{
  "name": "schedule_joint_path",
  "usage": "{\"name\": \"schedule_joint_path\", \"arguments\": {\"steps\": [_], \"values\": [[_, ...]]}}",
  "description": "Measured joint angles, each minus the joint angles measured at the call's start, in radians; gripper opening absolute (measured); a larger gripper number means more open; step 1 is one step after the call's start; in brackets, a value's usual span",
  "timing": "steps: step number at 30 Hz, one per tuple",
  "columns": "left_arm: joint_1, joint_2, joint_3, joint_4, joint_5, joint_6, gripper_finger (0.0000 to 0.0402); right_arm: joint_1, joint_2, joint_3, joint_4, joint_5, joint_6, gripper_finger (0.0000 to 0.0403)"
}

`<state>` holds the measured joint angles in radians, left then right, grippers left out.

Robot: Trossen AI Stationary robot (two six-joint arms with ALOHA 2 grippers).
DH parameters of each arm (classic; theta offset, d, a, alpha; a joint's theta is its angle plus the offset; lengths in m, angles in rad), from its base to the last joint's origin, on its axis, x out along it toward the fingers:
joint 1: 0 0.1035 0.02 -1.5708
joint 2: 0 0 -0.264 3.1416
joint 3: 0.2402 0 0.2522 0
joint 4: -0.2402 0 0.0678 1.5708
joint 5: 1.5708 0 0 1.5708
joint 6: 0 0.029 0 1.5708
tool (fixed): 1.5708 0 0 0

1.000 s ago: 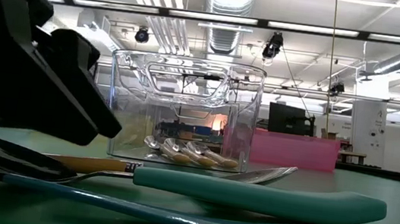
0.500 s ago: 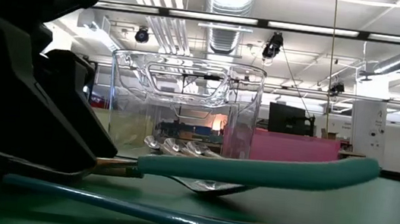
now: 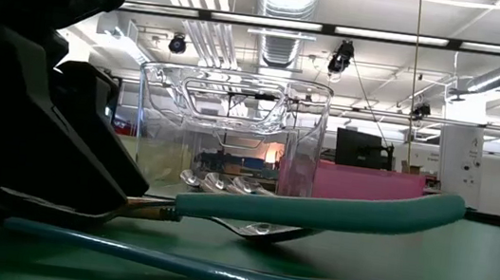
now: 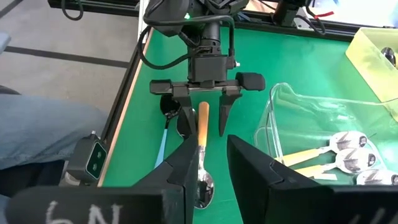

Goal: Sort silverware by color (type)
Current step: Put the yellow spoon into the transparent bin

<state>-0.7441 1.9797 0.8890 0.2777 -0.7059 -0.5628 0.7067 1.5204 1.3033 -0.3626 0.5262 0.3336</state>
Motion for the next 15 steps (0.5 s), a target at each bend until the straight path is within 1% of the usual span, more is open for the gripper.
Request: {"name": "schedule_joint_path", "arguments": {"steps": [2,6,15], "values": [[0.000,-0.002,0.000,0.004,0.001,0.001,0.0191,0.000,0.000,0.000,0.000,0.000,0.000,0.0080],[0.000,-0.005,0.000,0.010,0.043,0.002,0.0191,0.000,0.000,0.000,0.000,0.000,0.000,0.0077],[0.001,-0.006,0.000,-0.014,-0.014,0.004,0.0191,0.000,0.000,0.000,0.000,0.000,0.000,0.0076]]}}
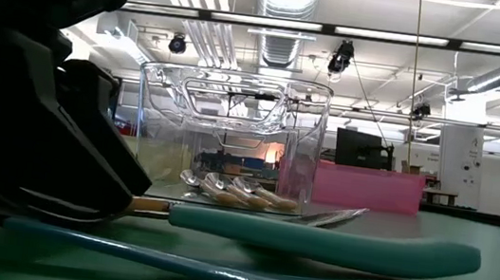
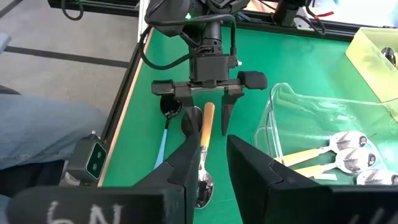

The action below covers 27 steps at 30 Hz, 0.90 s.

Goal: Sort silverware by color (type)
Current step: Put the yellow spoon into the transparent bin

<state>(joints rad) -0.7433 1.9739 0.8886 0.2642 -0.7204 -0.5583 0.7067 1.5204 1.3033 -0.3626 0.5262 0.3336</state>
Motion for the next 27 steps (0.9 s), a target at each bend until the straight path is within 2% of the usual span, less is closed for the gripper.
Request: {"name": "schedule_joint_path", "arguments": {"steps": [11,16,22,27], "values": [[-0.006,-0.029,0.018,-0.044,0.030,0.020,0.0191,0.000,0.000,0.000,-0.001,0.000,0.000,0.0073],[-0.005,-0.032,0.029,-0.133,0.009,-0.005,0.0191,0.000,0.000,0.000,0.000,0.000,0.000,0.0076],[-0.006,-0.047,0.034,-0.165,-0.014,-0.006,0.0188,0.000,0.000,0.000,0.000,0.000,0.000,0.0079],[-0.006,-0.047,0.034,-0.169,0.049,-0.038,0.0179,0.000,0.000,0.000,0.000,0.000,0.000,0.0073]]}}
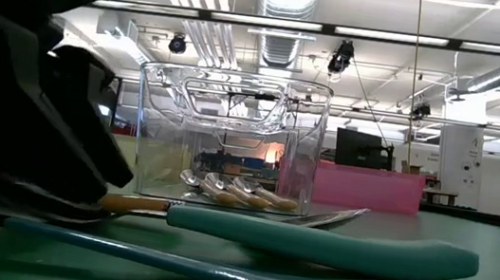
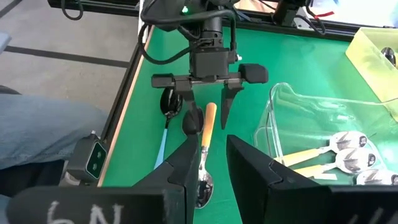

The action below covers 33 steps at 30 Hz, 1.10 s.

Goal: Sort silverware by color (type)
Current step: Put the yellow spoon into the transparent bin

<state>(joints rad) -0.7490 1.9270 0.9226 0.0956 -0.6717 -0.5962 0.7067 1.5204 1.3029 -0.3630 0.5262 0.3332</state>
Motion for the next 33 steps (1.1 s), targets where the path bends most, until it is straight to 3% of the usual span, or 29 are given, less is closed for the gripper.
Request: {"name": "schedule_joint_path", "arguments": {"steps": [9,20,27,33], "values": [[-0.008,0.000,0.000,0.000,0.017,-0.034,0.0170,0.000,0.000,0.000,0.000,0.000,0.000,0.0081],[-0.006,0.000,0.000,-0.009,-0.089,-0.024,0.0170,0.000,0.000,0.000,0.000,0.000,0.000,0.0074],[-0.005,-0.001,0.000,-0.047,-0.083,-0.034,0.0170,0.000,0.000,0.000,0.000,0.000,-0.002,0.0082],[-0.010,-0.002,0.009,-0.051,-0.009,-0.044,0.0170,0.000,0.000,0.000,0.000,0.000,-0.002,0.0084]]}}
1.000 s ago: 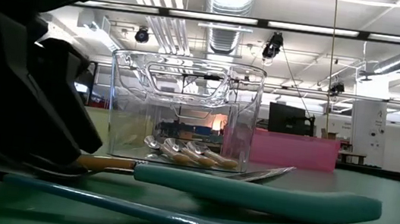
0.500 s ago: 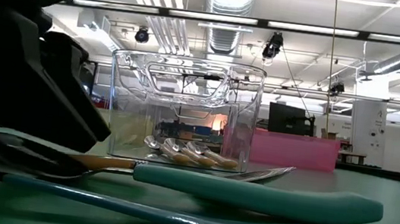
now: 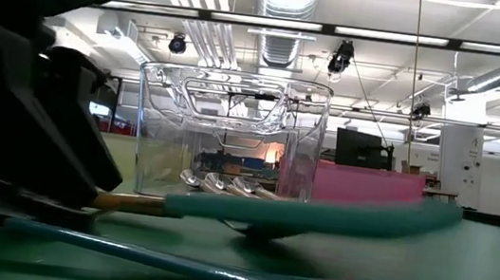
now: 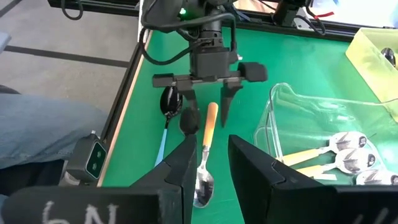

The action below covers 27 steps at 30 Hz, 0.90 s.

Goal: Sort silverware by color (type)
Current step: Put the yellow spoon into the transparent bin

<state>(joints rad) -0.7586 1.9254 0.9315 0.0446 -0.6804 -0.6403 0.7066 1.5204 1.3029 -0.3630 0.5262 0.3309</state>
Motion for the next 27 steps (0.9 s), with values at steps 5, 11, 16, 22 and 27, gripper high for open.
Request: {"name": "schedule_joint_path", "arguments": {"steps": [5,11,16,22,27], "values": [[-0.001,0.000,0.009,0.001,0.021,-0.001,0.0170,0.000,0.000,0.000,0.000,0.000,0.001,0.0084],[-0.001,0.000,0.009,0.000,-0.013,0.006,0.0170,0.000,0.000,0.000,0.000,0.000,0.002,0.0084],[0.002,0.003,0.009,-0.003,-0.037,0.006,0.0170,0.000,0.000,0.000,0.000,0.000,0.001,0.0084],[0.009,0.018,0.009,-0.009,-0.037,0.008,0.0170,0.000,0.000,0.000,0.000,0.000,0.000,0.0084],[0.012,0.037,0.008,-0.003,-0.044,0.010,0.0170,0.000,0.000,0.000,0.000,0.000,0.000,0.0084]]}}
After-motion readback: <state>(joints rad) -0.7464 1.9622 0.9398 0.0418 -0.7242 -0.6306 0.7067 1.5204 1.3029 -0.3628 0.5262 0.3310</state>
